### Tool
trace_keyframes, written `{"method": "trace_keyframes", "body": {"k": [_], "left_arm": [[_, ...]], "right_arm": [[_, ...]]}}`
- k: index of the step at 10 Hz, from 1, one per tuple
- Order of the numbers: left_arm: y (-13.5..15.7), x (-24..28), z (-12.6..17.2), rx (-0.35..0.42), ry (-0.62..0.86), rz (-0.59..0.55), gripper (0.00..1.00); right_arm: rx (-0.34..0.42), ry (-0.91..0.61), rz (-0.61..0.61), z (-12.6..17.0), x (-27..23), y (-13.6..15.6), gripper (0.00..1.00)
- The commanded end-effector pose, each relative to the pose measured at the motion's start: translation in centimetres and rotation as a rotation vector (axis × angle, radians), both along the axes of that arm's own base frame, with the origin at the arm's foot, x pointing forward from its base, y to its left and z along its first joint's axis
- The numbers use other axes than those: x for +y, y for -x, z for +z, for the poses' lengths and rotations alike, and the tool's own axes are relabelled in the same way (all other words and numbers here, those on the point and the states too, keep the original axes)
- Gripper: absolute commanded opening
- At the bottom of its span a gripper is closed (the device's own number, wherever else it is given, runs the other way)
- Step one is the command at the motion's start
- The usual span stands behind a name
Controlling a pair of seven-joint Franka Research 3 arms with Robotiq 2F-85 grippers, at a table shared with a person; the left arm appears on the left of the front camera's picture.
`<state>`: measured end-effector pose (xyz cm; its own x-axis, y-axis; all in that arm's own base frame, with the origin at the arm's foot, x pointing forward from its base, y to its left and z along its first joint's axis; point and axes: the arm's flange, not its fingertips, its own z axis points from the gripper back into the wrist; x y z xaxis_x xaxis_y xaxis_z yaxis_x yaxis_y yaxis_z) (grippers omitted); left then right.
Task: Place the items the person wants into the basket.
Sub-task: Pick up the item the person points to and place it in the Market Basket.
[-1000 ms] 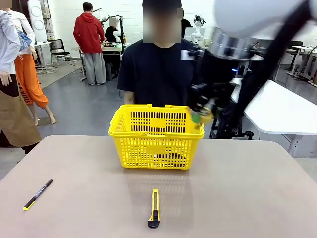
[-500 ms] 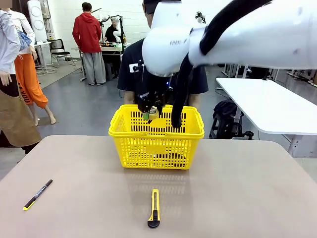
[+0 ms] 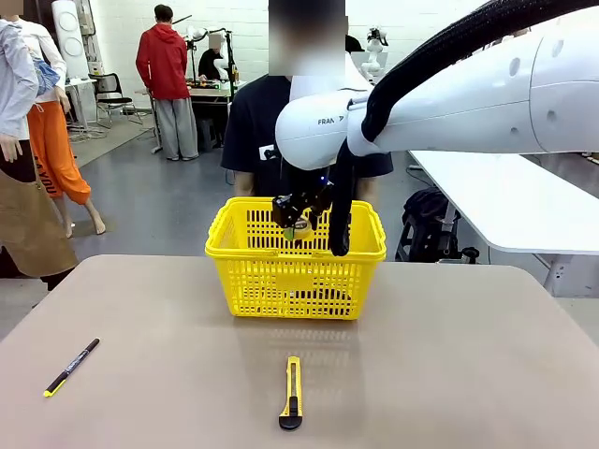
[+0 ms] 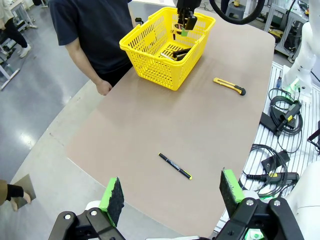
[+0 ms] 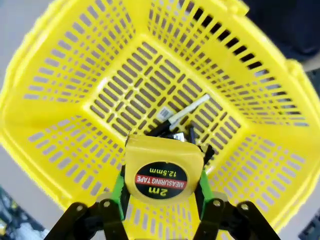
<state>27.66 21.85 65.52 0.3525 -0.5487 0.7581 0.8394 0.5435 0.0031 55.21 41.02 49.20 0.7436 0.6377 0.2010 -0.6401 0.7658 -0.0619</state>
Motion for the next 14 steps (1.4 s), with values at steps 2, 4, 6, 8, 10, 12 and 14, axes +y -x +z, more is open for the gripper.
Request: {"method": "trace_keyframes", "body": {"k": [2,4,6,8,10,12,14], "left_arm": [[0.1,0.0,0.0,-0.009,0.003,-0.004,1.0],[0.1,0.0,0.0,-0.009,0.003,-0.004,1.0],[0.1,0.0,0.0,-0.009,0.003,-0.004,1.0],[0.1,0.0,0.0,-0.009,0.003,-0.004,1.0],[0.1,0.0,0.0,-0.009,0.003,-0.004,1.0],[0.1,0.0,0.0,-0.009,0.003,-0.004,1.0],[0.1,0.0,0.0,-0.009,0.003,-0.004,1.0]], "right_arm": [[-0.013,-0.011,0.005,-0.4,-0.5,-0.8,0.64],[-0.013,-0.011,0.005,-0.4,-0.5,-0.8,0.64],[0.061,0.029,0.007,-1.7,-0.6,-0.6,0.64],[0.12,0.075,0.008,-4.5,-0.9,-2.0,0.64],[0.173,0.105,0.004,-6.3,-0.7,-2.9,0.64],[0.2,0.127,0.003,-7.4,-0.5,-3.4,0.64],[0.207,0.121,0.008,-7.4,-0.4,-3.3,0.72]]}}
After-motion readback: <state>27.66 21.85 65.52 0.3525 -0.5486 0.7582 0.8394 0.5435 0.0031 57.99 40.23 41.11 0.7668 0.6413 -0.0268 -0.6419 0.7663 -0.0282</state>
